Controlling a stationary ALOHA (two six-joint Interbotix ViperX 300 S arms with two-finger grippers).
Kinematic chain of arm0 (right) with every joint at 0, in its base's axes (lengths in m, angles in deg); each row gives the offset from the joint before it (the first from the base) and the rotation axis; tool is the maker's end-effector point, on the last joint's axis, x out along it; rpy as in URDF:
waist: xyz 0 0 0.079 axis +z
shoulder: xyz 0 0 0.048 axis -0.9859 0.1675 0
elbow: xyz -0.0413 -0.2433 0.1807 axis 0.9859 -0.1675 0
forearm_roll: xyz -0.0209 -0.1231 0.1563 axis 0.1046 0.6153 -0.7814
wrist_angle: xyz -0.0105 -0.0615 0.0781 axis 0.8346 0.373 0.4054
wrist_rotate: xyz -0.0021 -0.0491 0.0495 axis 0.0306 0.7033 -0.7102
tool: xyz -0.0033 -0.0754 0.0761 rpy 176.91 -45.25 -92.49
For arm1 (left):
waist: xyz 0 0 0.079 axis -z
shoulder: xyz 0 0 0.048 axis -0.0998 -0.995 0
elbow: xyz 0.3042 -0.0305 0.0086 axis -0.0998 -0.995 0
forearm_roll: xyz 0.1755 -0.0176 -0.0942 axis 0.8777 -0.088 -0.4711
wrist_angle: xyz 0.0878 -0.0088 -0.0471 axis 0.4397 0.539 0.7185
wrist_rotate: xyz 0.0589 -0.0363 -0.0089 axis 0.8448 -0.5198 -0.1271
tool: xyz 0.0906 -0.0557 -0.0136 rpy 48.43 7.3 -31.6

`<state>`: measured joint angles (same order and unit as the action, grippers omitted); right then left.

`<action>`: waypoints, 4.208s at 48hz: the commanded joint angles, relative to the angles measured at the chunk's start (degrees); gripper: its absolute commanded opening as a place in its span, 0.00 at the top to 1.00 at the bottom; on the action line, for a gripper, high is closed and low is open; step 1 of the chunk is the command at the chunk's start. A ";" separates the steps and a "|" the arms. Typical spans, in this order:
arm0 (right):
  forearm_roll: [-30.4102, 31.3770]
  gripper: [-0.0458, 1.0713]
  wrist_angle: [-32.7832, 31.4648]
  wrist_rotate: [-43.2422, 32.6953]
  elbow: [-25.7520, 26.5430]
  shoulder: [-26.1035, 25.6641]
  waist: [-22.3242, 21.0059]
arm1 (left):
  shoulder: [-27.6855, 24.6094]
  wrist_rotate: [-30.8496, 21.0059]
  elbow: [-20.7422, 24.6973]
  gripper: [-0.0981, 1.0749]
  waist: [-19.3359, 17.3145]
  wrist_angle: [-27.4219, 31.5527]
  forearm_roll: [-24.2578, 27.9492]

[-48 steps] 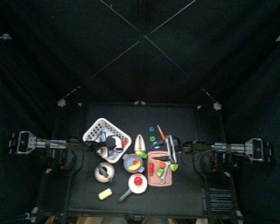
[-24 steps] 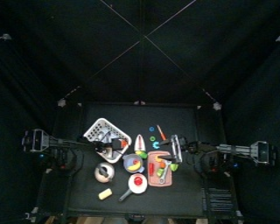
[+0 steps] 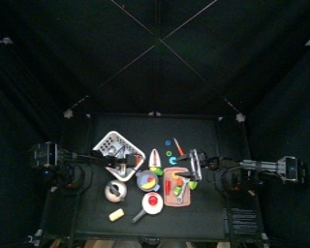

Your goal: Grab cleaver

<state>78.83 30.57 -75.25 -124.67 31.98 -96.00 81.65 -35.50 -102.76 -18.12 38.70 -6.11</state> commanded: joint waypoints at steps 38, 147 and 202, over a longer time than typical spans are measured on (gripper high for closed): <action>0.00 0.11 0.44 0.00 0.53 0.18 0.00 | 16.52 0.97 2.72 0.27 -2.64 12.57 -8.00; 0.26 0.11 -0.09 0.00 0.00 -0.09 0.09 | -2.64 47.81 6.50 0.28 -0.97 12.39 -45.53; -0.18 0.11 -1.58 0.00 0.26 0.26 -0.09 | 14.06 47.29 8.44 0.51 -1.05 20.57 -43.86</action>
<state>78.83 28.81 -75.33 -125.11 32.42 -96.00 95.18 11.87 -95.64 -19.26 58.65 -50.06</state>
